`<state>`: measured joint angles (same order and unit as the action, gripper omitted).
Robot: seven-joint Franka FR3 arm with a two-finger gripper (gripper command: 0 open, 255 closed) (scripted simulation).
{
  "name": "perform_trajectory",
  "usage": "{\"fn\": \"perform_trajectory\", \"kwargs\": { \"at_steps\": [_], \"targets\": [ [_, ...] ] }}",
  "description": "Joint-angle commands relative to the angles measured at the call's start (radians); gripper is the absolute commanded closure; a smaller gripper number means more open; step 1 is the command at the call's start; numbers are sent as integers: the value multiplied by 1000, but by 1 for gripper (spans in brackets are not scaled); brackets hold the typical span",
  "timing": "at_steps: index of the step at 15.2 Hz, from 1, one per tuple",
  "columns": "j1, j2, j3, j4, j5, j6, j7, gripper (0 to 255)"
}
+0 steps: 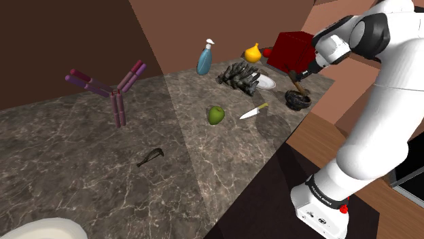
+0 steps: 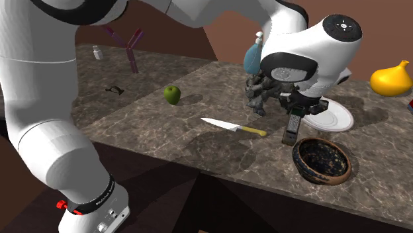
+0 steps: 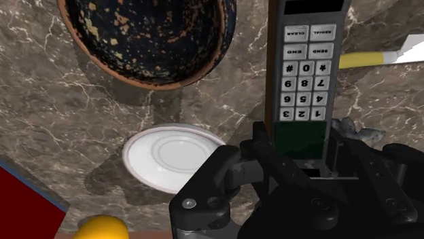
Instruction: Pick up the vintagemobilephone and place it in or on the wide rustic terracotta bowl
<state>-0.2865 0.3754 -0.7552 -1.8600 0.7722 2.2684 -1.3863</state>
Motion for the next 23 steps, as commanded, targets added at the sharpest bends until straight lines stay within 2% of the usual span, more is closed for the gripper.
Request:
{"fn": "perform_trajectory", "kwargs": {
  "at_steps": [1,9,10,23],
  "targets": [
    [-61,52,5,72,26,-52,-35,255],
    [-327,285,49,420,108,-246,-109,255],
    [-347,303,53,449,112,-260,-110,255],
    [-360,369,95,399,177,-164,-181,255]
  ]
}}
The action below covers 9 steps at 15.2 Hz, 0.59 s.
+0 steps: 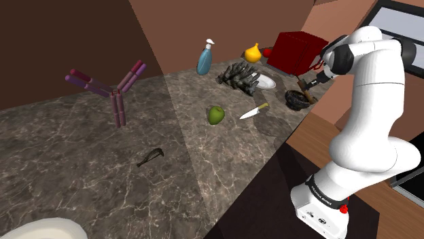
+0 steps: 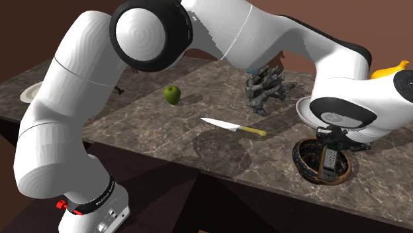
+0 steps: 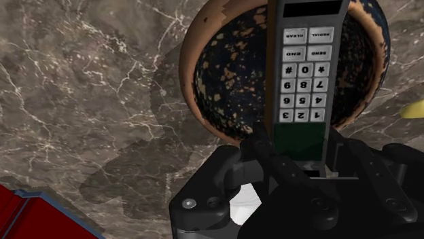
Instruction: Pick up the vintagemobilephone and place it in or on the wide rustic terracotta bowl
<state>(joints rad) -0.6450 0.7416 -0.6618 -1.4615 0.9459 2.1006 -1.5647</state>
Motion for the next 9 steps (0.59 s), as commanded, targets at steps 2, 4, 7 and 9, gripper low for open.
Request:
{"fn": "perform_trajectory", "kwargs": {
  "at_steps": [2,4,7,9],
  "targets": [
    [-2,3,2,0,3,3,-3,255],
    [-2,3,2,0,3,3,-3,255],
    [-2,3,2,0,3,3,-3,255],
    [-2,3,2,0,3,3,-3,0]
  ]
}}
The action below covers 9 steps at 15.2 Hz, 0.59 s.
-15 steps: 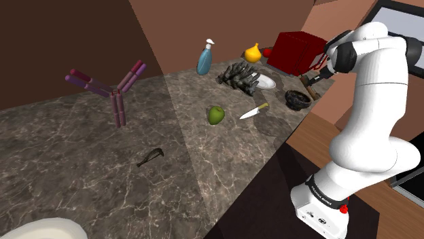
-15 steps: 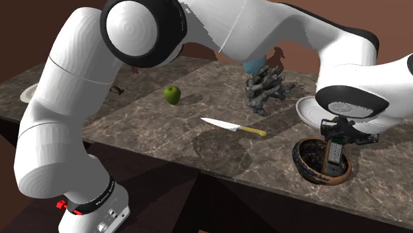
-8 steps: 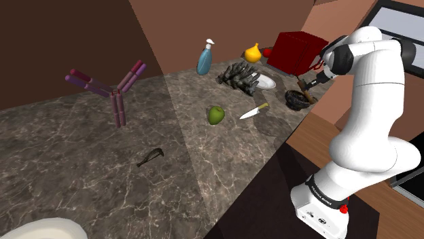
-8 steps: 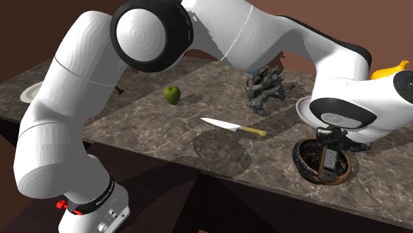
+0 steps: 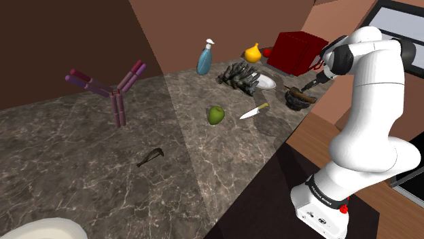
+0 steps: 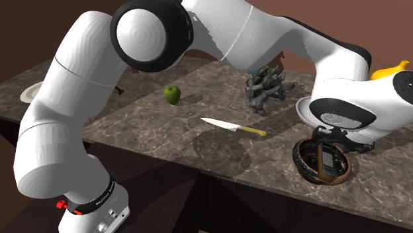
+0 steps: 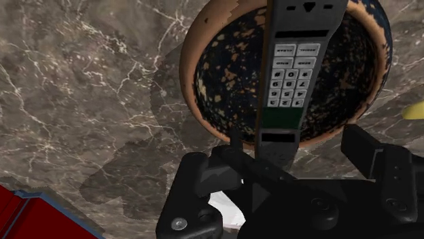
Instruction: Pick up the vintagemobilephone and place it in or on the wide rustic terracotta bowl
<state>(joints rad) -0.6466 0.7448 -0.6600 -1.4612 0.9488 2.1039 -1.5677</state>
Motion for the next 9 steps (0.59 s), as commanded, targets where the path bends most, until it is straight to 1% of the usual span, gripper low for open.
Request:
{"fn": "perform_trajectory", "kwargs": {
  "at_steps": [1,4,8,9],
  "targets": [
    [0,0,0,0,0,0,0,0],
    [0,0,0,0,0,0,0,0],
    [9,-80,-42,-20,-50,-59,15,0],
    [9,-80,-42,-20,-50,-59,15,0]
  ]
}}
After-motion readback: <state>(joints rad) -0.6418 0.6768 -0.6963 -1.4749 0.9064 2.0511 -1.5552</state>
